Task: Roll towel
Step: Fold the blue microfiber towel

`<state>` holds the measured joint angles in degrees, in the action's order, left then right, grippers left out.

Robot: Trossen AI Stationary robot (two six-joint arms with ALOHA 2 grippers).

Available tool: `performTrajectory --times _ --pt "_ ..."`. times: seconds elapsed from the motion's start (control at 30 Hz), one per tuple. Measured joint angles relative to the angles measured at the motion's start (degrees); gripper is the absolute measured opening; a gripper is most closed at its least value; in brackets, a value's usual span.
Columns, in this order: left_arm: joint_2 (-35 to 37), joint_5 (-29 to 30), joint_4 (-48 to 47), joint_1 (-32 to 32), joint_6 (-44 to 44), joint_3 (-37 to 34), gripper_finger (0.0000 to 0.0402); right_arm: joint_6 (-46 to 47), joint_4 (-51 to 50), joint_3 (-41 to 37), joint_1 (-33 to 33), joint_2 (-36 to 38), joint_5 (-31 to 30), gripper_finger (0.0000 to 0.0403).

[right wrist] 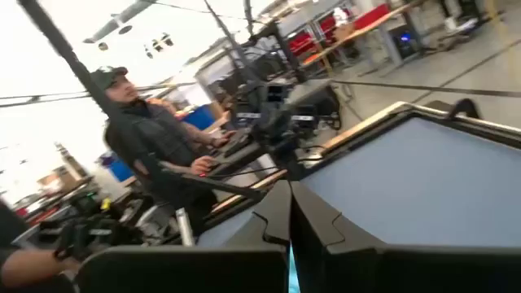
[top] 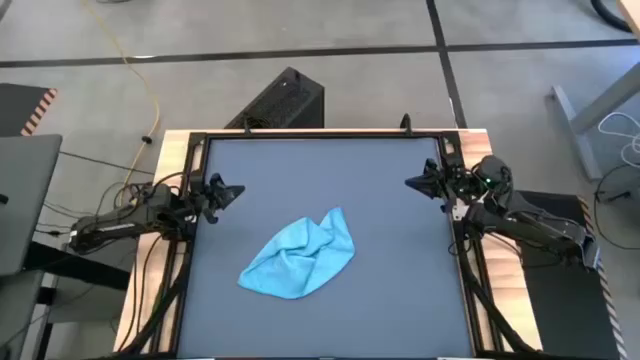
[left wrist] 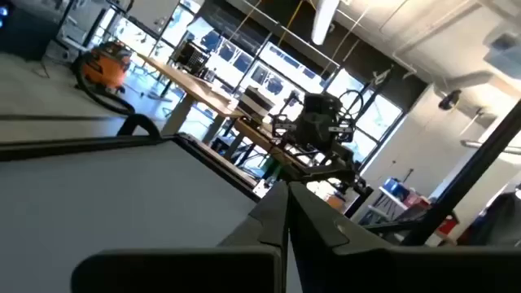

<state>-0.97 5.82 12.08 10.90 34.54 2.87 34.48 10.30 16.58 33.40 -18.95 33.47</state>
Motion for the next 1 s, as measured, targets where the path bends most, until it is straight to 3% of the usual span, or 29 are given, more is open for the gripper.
performTrajectory --times 0.3,0.6,0.73,1.0 --pt "0.00 0.34 -0.16 0.00 5.99 0.00 0.0000 -2.93 -2.27 -0.07 -6.65 0.91 -0.20 0.0024" --pt "0.00 0.90 -2.07 0.00 11.68 0.00 0.0000 6.19 22.82 -11.92 -15.09 1.03 -1.95 0.0024" --pt "0.00 0.86 -2.30 0.00 12.45 0.00 0.0000 6.56 22.32 -16.05 -16.64 1.01 -6.00 0.0024" --pt "0.00 0.57 -0.47 0.00 12.92 0.00 0.0000 4.32 23.13 -14.54 -16.75 1.00 -10.41 0.0024"
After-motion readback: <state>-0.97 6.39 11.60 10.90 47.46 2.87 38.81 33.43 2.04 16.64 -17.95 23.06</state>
